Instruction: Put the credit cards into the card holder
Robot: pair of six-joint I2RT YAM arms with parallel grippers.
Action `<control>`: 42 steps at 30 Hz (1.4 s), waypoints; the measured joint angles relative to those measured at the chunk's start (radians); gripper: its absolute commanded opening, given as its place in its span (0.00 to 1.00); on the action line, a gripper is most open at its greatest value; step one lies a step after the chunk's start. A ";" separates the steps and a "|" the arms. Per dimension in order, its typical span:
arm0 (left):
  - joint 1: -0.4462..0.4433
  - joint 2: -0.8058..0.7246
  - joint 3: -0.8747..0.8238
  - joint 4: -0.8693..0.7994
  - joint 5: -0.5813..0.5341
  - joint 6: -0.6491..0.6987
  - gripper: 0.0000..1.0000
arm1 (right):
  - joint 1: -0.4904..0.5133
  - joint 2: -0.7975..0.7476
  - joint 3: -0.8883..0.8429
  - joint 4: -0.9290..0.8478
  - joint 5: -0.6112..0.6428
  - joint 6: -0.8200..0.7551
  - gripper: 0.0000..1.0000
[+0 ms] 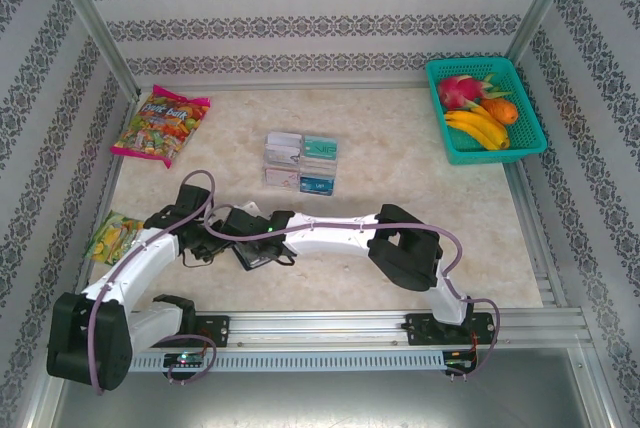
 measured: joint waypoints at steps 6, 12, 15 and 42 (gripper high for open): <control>0.093 0.000 0.006 0.066 0.097 -0.036 0.56 | 0.019 0.000 -0.002 0.024 -0.029 0.000 0.00; 0.114 0.000 0.013 0.115 0.168 -0.082 0.55 | 0.017 -0.002 -0.002 0.027 -0.021 0.004 0.00; 0.158 -0.001 0.013 0.128 0.191 -0.094 0.55 | 0.017 -0.002 -0.002 0.027 -0.019 0.002 0.00; 0.238 0.058 0.227 0.038 0.108 -0.083 0.56 | 0.097 0.106 0.182 -0.114 0.017 -0.154 0.00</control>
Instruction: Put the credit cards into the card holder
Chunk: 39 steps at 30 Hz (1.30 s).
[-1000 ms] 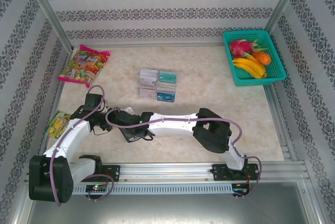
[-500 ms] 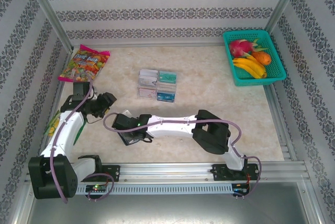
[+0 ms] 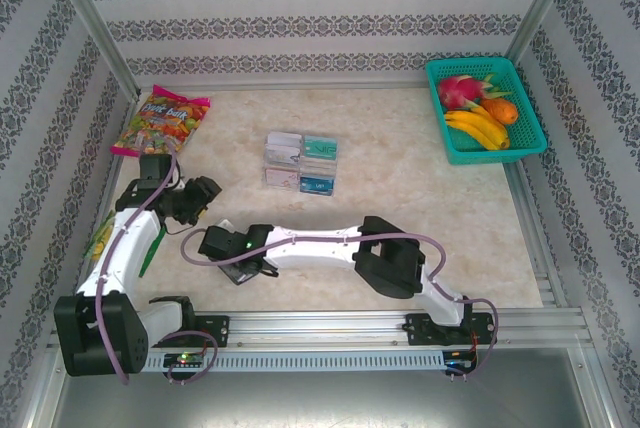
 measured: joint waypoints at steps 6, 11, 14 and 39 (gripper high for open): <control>0.000 0.035 -0.016 0.005 0.034 0.006 0.56 | -0.005 -0.026 -0.050 0.032 0.034 -0.023 0.00; -0.002 0.064 -0.016 0.013 0.075 0.032 0.56 | -0.060 -0.131 -0.206 0.065 0.058 -0.029 0.00; -0.020 0.106 -0.019 0.017 0.101 0.052 0.56 | -0.106 -0.189 -0.285 0.075 0.068 -0.031 0.00; -0.270 0.235 -0.151 0.150 0.123 -0.002 0.54 | -0.153 -0.243 -0.375 0.090 0.139 -0.057 0.00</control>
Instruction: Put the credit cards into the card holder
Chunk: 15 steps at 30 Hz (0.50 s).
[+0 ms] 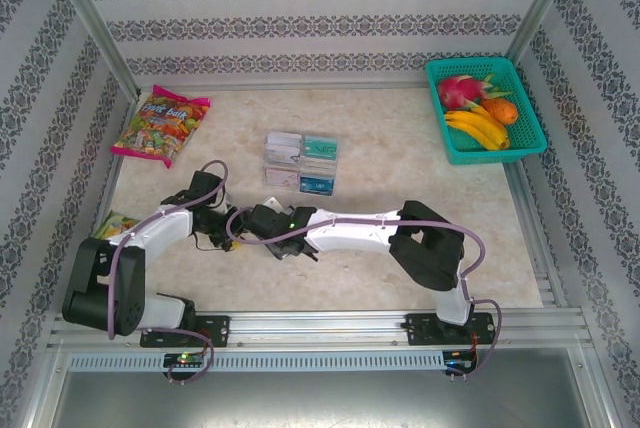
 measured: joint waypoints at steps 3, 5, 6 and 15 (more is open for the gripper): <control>0.000 0.018 0.000 0.013 0.000 -0.003 0.49 | 0.004 0.000 -0.004 0.006 0.000 0.000 0.00; 0.000 0.019 0.000 0.021 0.000 -0.005 0.41 | 0.004 0.000 -0.006 0.010 -0.003 0.001 0.00; 0.000 0.019 -0.001 0.027 0.000 -0.007 0.33 | 0.004 0.000 -0.006 0.012 -0.004 0.001 0.00; 0.002 0.043 -0.074 0.115 0.008 -0.028 0.00 | 0.048 0.026 0.002 0.019 -0.001 -0.003 0.00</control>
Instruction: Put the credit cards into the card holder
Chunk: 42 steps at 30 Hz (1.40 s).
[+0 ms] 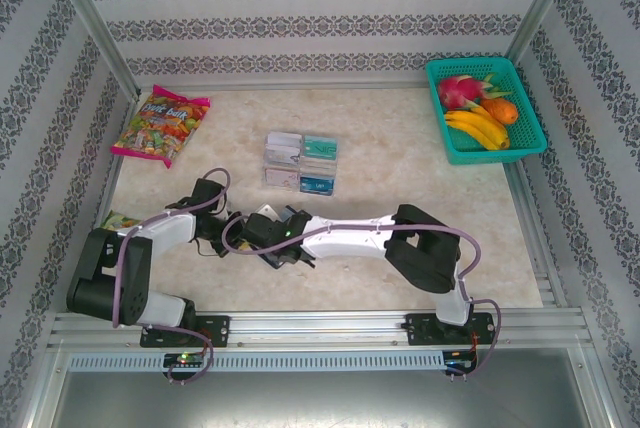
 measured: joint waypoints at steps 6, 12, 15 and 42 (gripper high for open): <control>0.000 0.000 -0.002 0.006 0.000 -0.001 0.00 | 0.011 0.008 0.003 0.003 0.010 -0.016 0.00; -0.001 -0.005 -0.001 0.005 -0.003 0.000 0.00 | 0.015 0.013 0.003 0.009 0.008 -0.048 0.00; -0.001 -0.006 0.000 0.005 -0.005 0.000 0.00 | 0.026 0.021 0.010 0.009 0.011 -0.076 0.00; -0.002 -0.031 0.032 -0.013 -0.011 0.003 0.00 | -0.019 -0.088 -0.087 0.062 -0.015 -0.104 0.00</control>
